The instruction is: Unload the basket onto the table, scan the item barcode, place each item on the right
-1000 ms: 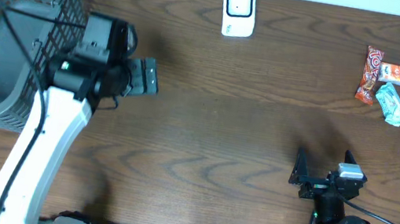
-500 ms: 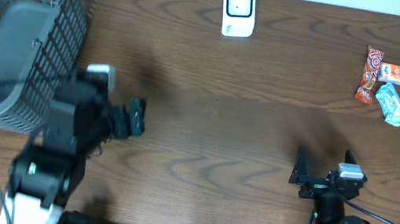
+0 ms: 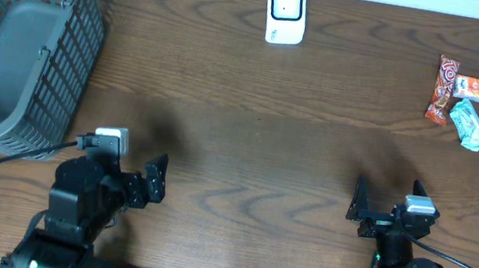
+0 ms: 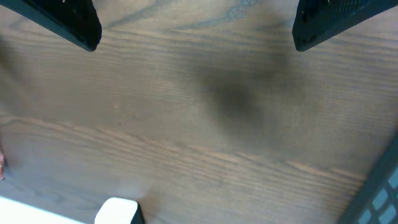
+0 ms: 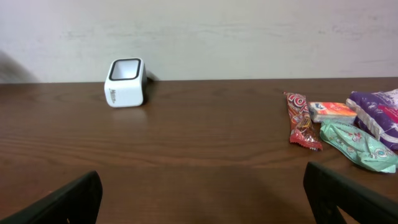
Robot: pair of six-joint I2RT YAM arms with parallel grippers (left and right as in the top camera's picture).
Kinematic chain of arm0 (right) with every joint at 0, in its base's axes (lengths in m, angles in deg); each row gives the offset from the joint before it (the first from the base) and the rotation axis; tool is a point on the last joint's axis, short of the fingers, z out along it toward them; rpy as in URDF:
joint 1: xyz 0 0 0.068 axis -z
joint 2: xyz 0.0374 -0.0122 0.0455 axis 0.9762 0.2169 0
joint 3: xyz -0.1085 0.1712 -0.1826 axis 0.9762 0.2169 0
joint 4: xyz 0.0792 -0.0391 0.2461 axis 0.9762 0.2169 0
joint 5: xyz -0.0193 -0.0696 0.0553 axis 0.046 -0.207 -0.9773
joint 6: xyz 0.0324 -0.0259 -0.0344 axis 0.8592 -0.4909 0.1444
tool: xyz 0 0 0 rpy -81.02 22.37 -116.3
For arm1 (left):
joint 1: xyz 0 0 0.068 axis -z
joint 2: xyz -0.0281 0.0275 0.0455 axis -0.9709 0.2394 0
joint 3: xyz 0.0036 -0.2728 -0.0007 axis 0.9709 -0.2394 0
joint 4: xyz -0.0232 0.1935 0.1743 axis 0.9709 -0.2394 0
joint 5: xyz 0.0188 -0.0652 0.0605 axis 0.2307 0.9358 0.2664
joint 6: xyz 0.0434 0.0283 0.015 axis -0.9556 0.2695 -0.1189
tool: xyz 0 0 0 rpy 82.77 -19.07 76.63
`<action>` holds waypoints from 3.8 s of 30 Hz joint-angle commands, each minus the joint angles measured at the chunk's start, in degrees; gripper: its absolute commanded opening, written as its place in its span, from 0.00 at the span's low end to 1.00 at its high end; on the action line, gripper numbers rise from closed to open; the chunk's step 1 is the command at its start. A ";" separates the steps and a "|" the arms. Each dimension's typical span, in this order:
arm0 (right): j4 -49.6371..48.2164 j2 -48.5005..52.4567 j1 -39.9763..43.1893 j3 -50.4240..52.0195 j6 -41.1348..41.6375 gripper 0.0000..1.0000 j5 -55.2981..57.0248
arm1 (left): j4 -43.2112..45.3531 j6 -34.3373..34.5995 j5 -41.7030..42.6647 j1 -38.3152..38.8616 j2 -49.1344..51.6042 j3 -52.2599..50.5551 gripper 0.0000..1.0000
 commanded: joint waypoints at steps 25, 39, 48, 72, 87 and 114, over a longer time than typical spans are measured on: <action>0.09 -0.37 -0.22 0.20 0.35 0.99 0.04 | 1.55 -0.81 -0.15 -0.04 -16.70 -11.69 0.98; 0.09 -0.37 -0.22 0.20 0.35 0.99 0.04 | 20.17 -4.55 0.09 -0.04 -22.56 -18.34 0.98; 0.09 -0.37 -0.22 0.20 0.35 0.99 0.04 | 25.99 -5.33 0.09 -0.15 -24.87 -22.29 0.98; 0.09 -0.37 -0.22 0.17 0.35 1.00 0.04 | 43.17 -9.40 0.11 -1.77 -25.94 -26.71 0.98; 0.09 -0.37 -0.22 0.20 0.35 0.99 0.04 | 49.86 -9.40 0.26 -1.77 -25.94 -29.24 0.98; 0.09 -0.37 -0.22 0.20 0.35 0.99 0.04 | 29.40 -12.39 -0.31 -4.02 -25.94 -29.24 0.98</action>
